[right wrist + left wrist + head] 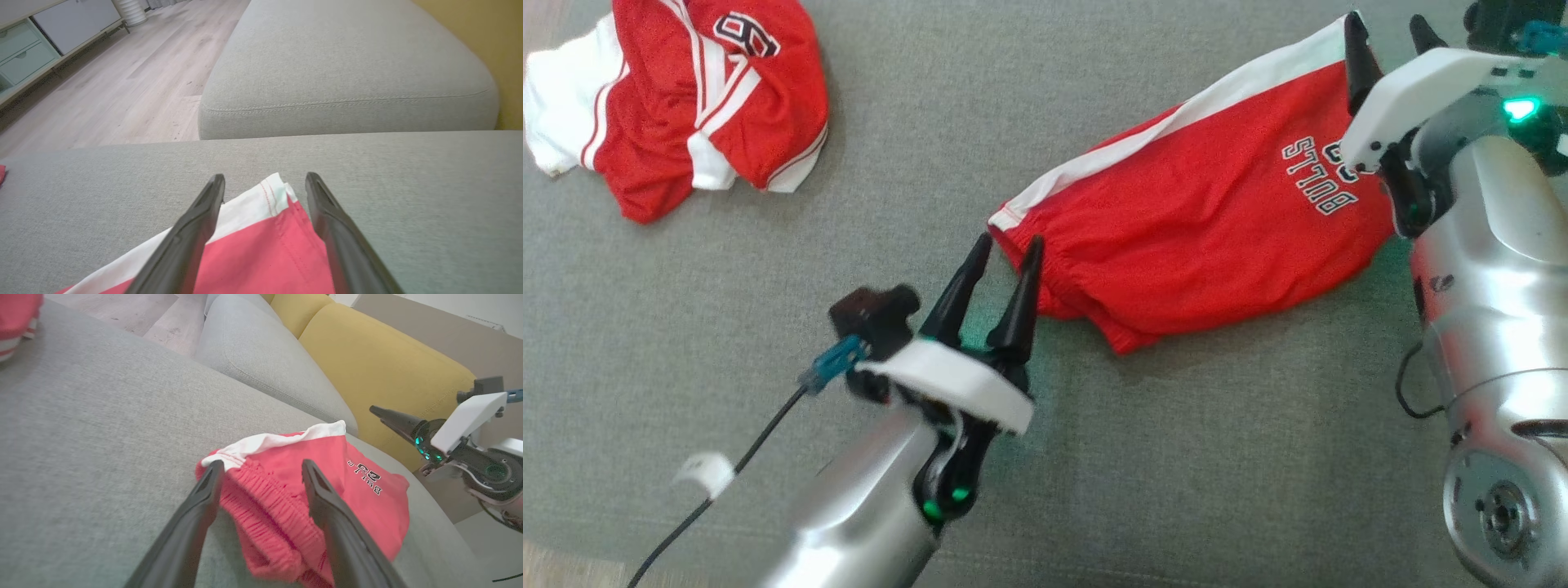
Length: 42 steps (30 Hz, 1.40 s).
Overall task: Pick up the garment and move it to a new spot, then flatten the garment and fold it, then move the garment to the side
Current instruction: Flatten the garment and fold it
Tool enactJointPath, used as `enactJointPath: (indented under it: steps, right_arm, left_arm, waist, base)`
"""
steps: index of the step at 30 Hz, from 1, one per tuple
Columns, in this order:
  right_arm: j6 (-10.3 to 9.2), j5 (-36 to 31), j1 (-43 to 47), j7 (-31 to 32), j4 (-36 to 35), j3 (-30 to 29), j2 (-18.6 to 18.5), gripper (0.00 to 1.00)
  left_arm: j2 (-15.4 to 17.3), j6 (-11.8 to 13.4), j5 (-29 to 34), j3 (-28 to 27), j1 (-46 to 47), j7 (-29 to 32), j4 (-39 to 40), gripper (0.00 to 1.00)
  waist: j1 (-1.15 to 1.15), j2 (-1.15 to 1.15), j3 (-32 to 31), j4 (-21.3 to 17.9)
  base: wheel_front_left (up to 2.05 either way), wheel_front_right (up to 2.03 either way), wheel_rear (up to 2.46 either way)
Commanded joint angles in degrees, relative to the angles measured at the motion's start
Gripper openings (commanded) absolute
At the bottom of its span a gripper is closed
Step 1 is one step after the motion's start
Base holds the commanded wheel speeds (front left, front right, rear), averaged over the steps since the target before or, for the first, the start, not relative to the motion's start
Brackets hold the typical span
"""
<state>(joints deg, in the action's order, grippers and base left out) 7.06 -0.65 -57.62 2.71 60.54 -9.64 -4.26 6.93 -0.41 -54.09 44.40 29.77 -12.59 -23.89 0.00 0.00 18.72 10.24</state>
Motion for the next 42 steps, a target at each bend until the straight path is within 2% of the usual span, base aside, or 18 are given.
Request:
enactJointPath:
  steps: [1,8,17,26,32,34,36,37,42]
  right_arm:
    - [0.43,-0.2,-1.2,-0.6,-1.3,1.1,0.3,1.00]
    - [0.43,1.5,1.3,-0.9,1.4,2.2,-2.0,1.00]
    - [0.43,2.0,3.8,4.1,5.3,6.6,-7.4,1.00]
    - [0.43,5.9,4.2,9.8,7.9,8.2,-11.2,1.00]
    - [0.43,9.7,5.0,13.3,8.3,10.2,-9.7,1.00]
    - [0.43,11.4,5.4,14.2,7.6,11.8,-9.2,0.54]
    - [0.43,12.6,5.9,14.7,6.6,13.6,-9.2,0.22]
    - [0.43,13.0,6.2,14.8,6.1,14.4,-9.3,0.00]
    - [0.43,14.8,7.6,11.6,3.7,16.4,-10.0,0.00]
  left_arm:
    - [1.7,0.5,0.5,-1.5,-0.3,0.0,2.2,1.00]
    - [7.4,4.1,2.1,-1.2,-5.6,0.5,9.4,1.00]
    - [12.6,9.8,5.0,-3.1,-9.7,-0.5,17.3,1.00]
    - [14.4,12.0,4.2,-6.5,-12.3,-1.3,21.2,1.00]
    - [14.9,12.0,4.0,-7.7,-12.8,-1.6,22.1,1.00]
    - [15.0,12.1,4.0,-8.1,-12.8,-1.7,22.3,1.00]
    - [15.1,12.2,4.0,-8.4,-12.8,-1.7,22.4,1.00]
    - [15.1,12.2,4.1,-8.5,-12.7,-1.8,22.4,1.00]
    - [15.1,12.0,4.5,-8.5,-12.4,-1.9,22.6,1.00]
  waist:
    - [0.00,0.00,-1.0,-0.5]
    - [0.00,0.00,-4.4,-1.2]
    - [0.00,0.00,-4.8,1.4]
    - [0.00,0.00,-2.3,3.8]
    - [0.00,0.00,-1.9,4.1]
    - [0.00,0.00,-1.9,3.9]
    - [0.00,0.00,-1.9,3.5]
    - [0.00,0.00,-2.0,3.3]
    - [0.00,0.00,-2.5,2.1]
  base:
    - [0.00,0.00,0.00]
    - [0.00,0.00,0.00]
    - [0.00,0.00,0.00]
    - [0.00,0.00,0.00]
    - [0.00,0.00,0.00]
    - [0.00,0.00,0.00]
    - [0.00,0.00,0.00]
    - [0.00,0.00,0.00]
    - [0.00,0.00,0.00]
